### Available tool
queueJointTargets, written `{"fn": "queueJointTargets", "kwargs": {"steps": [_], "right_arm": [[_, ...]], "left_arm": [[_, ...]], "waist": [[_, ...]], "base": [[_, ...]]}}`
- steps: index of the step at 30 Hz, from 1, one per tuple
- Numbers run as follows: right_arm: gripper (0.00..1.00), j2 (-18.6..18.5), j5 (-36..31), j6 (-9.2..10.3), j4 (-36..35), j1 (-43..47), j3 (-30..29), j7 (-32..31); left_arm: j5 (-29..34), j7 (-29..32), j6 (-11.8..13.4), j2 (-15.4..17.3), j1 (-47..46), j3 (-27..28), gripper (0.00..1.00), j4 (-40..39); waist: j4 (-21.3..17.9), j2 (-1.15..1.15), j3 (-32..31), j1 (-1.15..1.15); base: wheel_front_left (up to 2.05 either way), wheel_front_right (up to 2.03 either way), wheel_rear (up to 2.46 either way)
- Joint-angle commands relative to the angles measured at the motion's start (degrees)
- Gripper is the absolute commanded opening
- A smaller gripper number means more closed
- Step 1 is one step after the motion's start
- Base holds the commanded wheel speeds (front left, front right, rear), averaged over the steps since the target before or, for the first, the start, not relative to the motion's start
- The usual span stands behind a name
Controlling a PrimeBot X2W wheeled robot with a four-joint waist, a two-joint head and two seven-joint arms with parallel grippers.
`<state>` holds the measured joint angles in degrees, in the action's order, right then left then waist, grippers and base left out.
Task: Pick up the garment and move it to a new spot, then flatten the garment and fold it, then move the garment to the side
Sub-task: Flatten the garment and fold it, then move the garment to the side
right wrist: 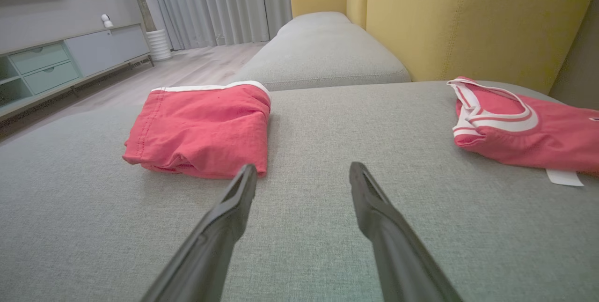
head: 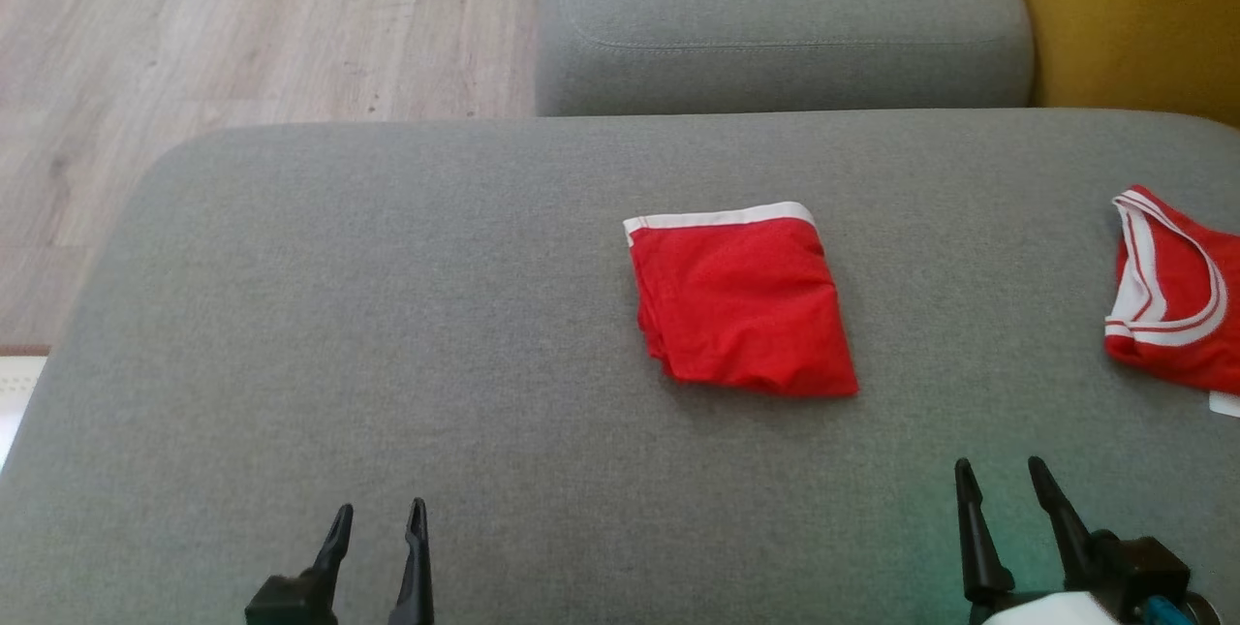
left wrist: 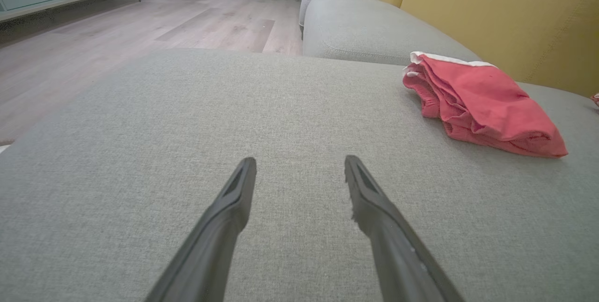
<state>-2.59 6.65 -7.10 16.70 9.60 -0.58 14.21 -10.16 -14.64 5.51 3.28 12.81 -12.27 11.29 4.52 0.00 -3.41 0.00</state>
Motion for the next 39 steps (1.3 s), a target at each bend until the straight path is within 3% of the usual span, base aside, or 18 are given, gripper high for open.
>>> {"fn": "queueJointTargets", "kwargs": {"steps": [1, 16, 39], "right_arm": [[1.0, -0.4, -0.6, -0.39, -2.2, -3.1, 1.1, 0.8], [1.0, -0.3, -0.5, -0.39, -1.8, -3.4, 1.6, 0.8], [1.0, -0.3, 0.2, -0.39, -0.3, -3.2, 2.7, 0.8]], "left_arm": [[0.6, -0.4, -0.1, -0.3, -2.1, 2.0, 1.0, -1.5], [0.5, -0.4, 0.1, -0.4, -2.2, 1.7, 1.0, -2.0], [0.7, -0.4, 0.1, -0.4, -2.9, 1.6, 1.0, -1.9]], "waist": [[0.4, 0.0, 0.0, 0.0], [1.5, 0.0, 0.3, 0.0], [0.2, 0.0, 0.1, 0.0]], "base": [[0.0, 0.0, 0.0], [0.0, 0.0, 0.0], [0.0, 0.0, 0.0]]}}
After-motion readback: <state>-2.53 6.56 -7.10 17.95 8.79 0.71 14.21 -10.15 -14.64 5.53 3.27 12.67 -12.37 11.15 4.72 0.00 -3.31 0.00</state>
